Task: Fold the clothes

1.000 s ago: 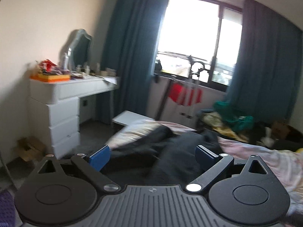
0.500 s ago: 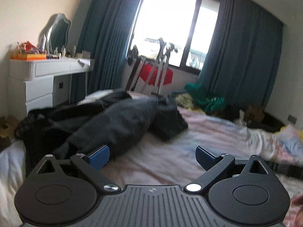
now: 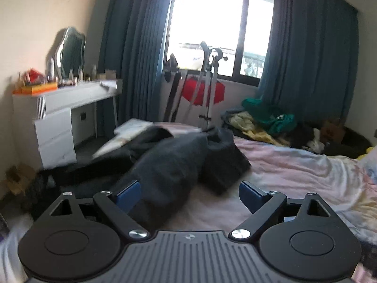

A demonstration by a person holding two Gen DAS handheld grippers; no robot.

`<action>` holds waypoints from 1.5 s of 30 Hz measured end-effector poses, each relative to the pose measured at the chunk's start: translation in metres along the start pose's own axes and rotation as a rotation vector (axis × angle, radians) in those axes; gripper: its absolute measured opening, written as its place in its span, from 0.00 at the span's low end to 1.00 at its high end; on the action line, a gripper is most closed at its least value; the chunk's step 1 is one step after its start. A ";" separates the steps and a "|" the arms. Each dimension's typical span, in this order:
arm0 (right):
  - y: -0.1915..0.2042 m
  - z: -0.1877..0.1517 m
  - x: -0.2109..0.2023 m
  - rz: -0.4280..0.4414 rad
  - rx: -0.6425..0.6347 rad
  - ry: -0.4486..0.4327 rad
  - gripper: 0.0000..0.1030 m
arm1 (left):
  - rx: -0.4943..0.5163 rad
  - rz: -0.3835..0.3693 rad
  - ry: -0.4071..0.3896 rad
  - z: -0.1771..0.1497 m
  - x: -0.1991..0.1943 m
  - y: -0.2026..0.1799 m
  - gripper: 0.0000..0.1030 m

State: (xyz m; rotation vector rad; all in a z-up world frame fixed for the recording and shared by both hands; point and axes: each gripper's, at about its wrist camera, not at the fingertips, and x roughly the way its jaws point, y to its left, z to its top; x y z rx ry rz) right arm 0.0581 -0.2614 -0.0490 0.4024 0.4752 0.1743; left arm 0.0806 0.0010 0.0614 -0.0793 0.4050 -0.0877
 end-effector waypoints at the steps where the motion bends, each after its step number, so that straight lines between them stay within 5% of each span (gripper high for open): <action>1: -0.003 0.006 0.011 0.003 0.030 0.031 0.72 | 0.006 0.002 -0.011 0.005 0.007 0.003 0.90; 7: 0.007 0.055 0.097 0.070 0.090 0.124 0.72 | -0.029 -0.019 -0.031 -0.008 0.044 0.037 0.90; 12: 0.042 0.109 0.226 0.043 0.038 0.168 0.68 | -0.086 -0.073 -0.017 -0.032 0.075 0.068 0.90; 20: 0.088 0.187 0.444 -0.153 -0.102 0.173 0.67 | -0.078 -0.129 -0.065 -0.055 0.127 0.089 0.93; 28: 0.106 0.184 0.565 -0.243 -0.226 0.293 0.66 | -0.083 -0.177 -0.040 -0.069 0.163 0.097 0.93; 30: 0.111 0.176 0.580 -0.277 -0.271 0.329 0.52 | -0.094 -0.180 -0.031 -0.072 0.168 0.100 0.93; 31: 0.111 0.174 0.581 -0.297 -0.274 0.335 0.22 | -0.100 -0.179 -0.026 -0.073 0.170 0.101 0.93; 32: 0.111 0.173 0.576 -0.302 -0.261 0.319 0.10 | -0.105 -0.180 -0.025 -0.073 0.170 0.102 0.93; 37: 0.115 0.180 0.519 -0.334 -0.240 0.195 0.06 | -0.142 -0.193 -0.045 -0.070 0.163 0.106 0.93; 45: 0.095 0.203 0.303 -0.148 -0.083 -0.084 0.06 | -0.294 -0.261 -0.077 -0.063 0.149 0.121 0.93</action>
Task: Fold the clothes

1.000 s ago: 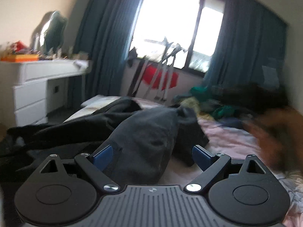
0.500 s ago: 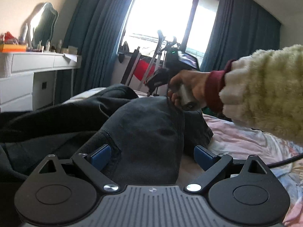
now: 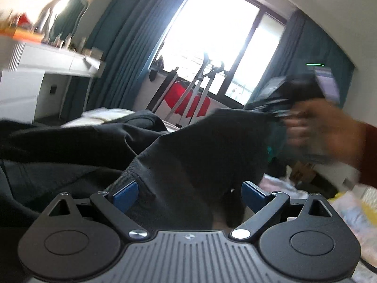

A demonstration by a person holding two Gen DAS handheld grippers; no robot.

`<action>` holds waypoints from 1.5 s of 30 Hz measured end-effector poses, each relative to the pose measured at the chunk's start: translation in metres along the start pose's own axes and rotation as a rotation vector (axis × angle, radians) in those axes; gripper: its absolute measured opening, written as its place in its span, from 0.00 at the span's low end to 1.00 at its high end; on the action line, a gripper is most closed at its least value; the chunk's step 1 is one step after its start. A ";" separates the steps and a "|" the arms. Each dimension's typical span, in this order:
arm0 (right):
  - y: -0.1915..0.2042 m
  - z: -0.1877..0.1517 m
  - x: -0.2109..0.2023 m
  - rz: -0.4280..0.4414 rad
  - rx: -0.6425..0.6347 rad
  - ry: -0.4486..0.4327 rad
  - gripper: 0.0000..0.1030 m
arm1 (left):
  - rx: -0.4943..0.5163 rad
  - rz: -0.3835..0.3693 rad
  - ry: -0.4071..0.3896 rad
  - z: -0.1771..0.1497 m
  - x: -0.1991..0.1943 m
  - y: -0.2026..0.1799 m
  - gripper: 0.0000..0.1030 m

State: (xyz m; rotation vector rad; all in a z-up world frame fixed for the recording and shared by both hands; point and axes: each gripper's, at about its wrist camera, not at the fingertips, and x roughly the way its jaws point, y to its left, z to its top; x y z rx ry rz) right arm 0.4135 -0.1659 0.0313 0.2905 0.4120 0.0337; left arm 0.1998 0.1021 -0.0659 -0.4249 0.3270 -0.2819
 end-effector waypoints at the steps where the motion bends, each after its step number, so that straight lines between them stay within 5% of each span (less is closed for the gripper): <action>1: -0.009 0.000 -0.030 0.022 0.023 -0.036 0.05 | -0.016 -0.008 -0.004 0.002 -0.003 0.000 0.93; 5: -0.049 -0.018 -0.133 0.063 0.127 -0.060 0.04 | -0.033 -0.047 -0.038 0.012 -0.027 -0.011 0.93; 9: -0.090 -0.078 -0.196 0.086 0.248 0.016 0.04 | 0.002 -0.060 -0.059 0.016 -0.057 -0.030 0.93; 18: -0.121 -0.231 -0.227 0.168 0.446 0.329 0.05 | 0.125 -0.023 -0.012 -0.003 -0.109 -0.078 0.93; 26: -0.148 -0.225 -0.242 0.297 0.590 0.319 0.09 | 0.132 0.023 0.052 -0.021 -0.103 -0.096 0.93; 31: -0.174 -0.199 -0.265 0.411 0.625 0.203 0.09 | 0.080 0.017 0.098 -0.026 -0.086 -0.087 0.93; 33: -0.185 -0.189 -0.271 0.385 0.621 0.132 0.12 | 0.068 0.015 0.112 -0.028 -0.080 -0.086 0.93; 37: -0.206 -0.176 -0.261 0.221 0.586 0.039 0.61 | 0.063 0.016 0.134 -0.033 -0.067 -0.087 0.93; 42: -0.222 -0.182 -0.187 0.097 0.555 0.163 0.63 | 0.061 -0.001 0.159 -0.040 -0.052 -0.088 0.93; 45: -0.213 -0.192 -0.157 -0.050 0.441 0.200 0.61 | 0.086 -0.001 0.164 -0.046 -0.048 -0.087 0.93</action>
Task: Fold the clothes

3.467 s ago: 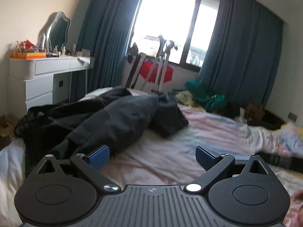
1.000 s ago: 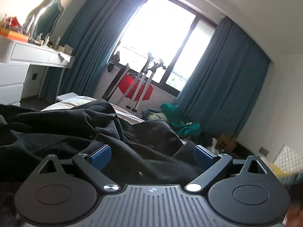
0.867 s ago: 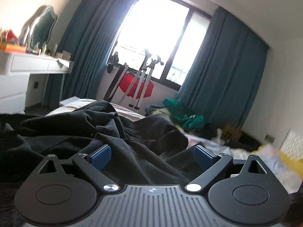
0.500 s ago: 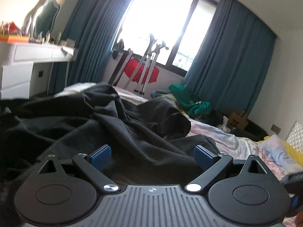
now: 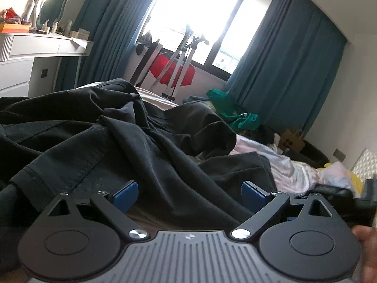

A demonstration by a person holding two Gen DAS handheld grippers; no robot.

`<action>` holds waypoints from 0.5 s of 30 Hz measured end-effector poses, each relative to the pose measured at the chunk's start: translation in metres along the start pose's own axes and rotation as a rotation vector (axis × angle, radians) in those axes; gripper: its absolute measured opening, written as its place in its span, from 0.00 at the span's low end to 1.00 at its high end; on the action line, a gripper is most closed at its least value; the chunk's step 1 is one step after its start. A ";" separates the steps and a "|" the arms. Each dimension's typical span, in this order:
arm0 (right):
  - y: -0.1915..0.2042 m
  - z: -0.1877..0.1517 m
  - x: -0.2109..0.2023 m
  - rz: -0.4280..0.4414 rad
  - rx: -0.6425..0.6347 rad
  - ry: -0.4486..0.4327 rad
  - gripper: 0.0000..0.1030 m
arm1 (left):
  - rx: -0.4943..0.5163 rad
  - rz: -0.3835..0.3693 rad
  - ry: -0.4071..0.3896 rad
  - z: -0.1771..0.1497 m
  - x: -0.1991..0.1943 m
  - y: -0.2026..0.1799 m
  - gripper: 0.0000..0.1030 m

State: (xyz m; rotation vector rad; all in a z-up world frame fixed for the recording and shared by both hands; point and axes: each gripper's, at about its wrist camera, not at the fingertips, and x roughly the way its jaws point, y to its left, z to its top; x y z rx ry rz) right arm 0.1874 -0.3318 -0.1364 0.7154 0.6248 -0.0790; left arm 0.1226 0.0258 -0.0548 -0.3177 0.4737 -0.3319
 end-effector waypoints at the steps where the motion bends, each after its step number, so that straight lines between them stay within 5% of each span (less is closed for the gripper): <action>1: 0.001 -0.003 0.007 -0.029 -0.028 0.001 0.54 | 0.007 0.003 0.003 -0.002 0.002 0.001 0.93; 3: 0.001 -0.005 0.022 -0.012 -0.053 0.033 0.36 | 0.000 0.005 0.012 -0.003 0.007 0.004 0.93; 4: 0.002 -0.005 0.026 -0.003 -0.056 0.042 0.13 | -0.011 0.001 0.016 -0.003 0.009 0.006 0.93; 5: 0.003 -0.006 0.027 -0.004 -0.061 0.041 0.07 | -0.021 -0.004 0.018 -0.003 0.011 0.007 0.93; 8: 0.007 -0.002 0.011 -0.016 -0.052 -0.031 0.05 | -0.029 -0.008 0.013 -0.003 0.011 0.009 0.93; 15: 0.021 0.030 -0.080 -0.050 -0.030 -0.351 0.05 | -0.029 -0.003 -0.024 0.000 -0.003 0.009 0.93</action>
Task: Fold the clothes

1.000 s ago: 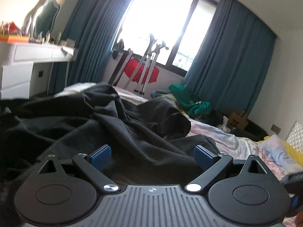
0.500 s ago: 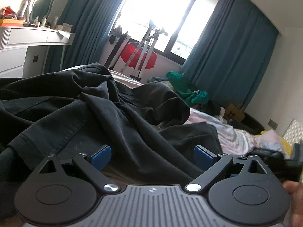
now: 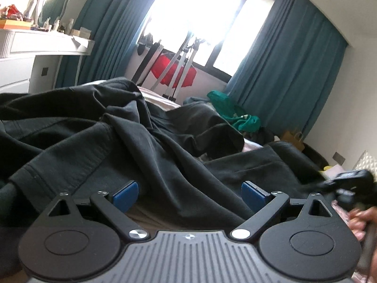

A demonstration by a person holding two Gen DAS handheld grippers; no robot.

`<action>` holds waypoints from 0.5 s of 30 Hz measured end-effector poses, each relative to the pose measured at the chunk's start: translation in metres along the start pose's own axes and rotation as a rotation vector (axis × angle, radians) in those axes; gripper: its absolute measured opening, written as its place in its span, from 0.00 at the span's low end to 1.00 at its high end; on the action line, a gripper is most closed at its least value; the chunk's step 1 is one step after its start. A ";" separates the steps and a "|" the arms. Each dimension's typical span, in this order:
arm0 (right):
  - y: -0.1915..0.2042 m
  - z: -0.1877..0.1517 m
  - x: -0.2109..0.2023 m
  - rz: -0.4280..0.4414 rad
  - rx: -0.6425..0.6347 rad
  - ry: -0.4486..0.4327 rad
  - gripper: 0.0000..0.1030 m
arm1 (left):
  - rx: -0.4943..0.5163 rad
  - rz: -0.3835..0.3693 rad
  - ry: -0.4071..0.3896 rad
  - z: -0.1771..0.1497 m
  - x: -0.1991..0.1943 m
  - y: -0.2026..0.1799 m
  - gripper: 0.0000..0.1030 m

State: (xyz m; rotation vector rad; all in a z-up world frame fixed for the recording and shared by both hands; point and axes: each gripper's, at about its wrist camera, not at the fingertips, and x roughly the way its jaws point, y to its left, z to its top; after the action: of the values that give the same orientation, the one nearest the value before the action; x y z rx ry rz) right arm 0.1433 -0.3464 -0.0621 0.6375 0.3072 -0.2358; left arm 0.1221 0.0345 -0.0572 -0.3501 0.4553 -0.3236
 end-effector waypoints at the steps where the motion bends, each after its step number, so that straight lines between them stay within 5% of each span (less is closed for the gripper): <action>1: -0.001 0.008 -0.011 -0.018 -0.006 -0.043 0.05 | 0.000 -0.002 -0.005 0.000 -0.002 -0.001 0.93; 7: 0.010 0.022 -0.051 -0.173 -0.239 -0.199 0.05 | 0.008 -0.026 -0.017 0.001 -0.011 -0.005 0.93; 11: -0.008 0.020 -0.026 -0.229 -0.206 -0.104 0.07 | 0.045 -0.018 -0.011 -0.003 -0.006 -0.011 0.93; 15: -0.029 0.018 0.000 -0.116 -0.053 0.057 0.09 | 0.067 0.009 0.002 -0.006 -0.001 -0.010 0.93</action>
State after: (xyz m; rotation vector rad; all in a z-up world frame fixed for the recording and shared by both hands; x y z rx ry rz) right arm 0.1379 -0.3800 -0.0647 0.5751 0.4051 -0.3202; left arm 0.1160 0.0251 -0.0578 -0.2826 0.4465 -0.3299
